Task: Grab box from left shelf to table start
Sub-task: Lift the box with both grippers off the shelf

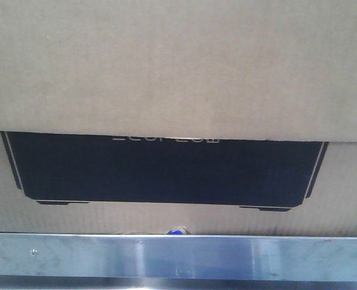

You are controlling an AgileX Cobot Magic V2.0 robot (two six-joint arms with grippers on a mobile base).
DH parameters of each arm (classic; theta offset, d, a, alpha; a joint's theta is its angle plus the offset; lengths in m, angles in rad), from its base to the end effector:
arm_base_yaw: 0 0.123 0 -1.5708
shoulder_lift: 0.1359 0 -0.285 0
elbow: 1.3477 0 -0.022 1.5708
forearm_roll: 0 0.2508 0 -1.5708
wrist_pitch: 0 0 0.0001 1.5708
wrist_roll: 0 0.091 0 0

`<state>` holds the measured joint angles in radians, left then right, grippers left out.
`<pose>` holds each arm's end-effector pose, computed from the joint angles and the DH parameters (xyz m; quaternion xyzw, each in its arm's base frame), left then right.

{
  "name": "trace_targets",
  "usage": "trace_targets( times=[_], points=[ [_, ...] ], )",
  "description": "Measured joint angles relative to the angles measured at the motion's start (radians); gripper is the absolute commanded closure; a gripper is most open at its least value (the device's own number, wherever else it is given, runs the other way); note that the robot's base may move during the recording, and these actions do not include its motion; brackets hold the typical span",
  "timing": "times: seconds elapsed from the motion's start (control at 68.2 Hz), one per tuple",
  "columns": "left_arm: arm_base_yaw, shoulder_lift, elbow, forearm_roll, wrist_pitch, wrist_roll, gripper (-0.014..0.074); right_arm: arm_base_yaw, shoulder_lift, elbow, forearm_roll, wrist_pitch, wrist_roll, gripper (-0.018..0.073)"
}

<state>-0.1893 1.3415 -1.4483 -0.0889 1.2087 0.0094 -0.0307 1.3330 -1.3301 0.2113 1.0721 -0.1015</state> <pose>0.2570 -0.0569 0.3997 0.0916 0.9563 -0.0687 0.2691 0.2693 0.0085 0.3753 -0.0120 0.9526 0.0841 0.2920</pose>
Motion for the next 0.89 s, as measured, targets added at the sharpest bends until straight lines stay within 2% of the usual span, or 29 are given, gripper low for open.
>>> trace_targets(
  times=[0.264,0.513,0.645,0.894],
  points=[
    [-0.002,-0.028,0.006,-0.008,-0.008,-0.021,0.0688,0.0,-0.044,0.002,-0.006,0.002,0.0,0.0502],
    [-0.041,-0.241,0.03,0.025,-0.025,-0.049,0.0688,0.0,-0.243,0.032,0.003,-0.009,0.002,0.0502],
    [-0.047,-0.367,0.12,0.032,-0.047,-0.048,0.0688,0.0,-0.375,0.133,0.028,-0.04,0.002,0.0502],
    [-0.047,-0.628,0.383,0.022,-0.101,-0.048,0.0688,0.0,-0.671,0.389,0.061,-0.055,0.004,0.0502]
  ],
)
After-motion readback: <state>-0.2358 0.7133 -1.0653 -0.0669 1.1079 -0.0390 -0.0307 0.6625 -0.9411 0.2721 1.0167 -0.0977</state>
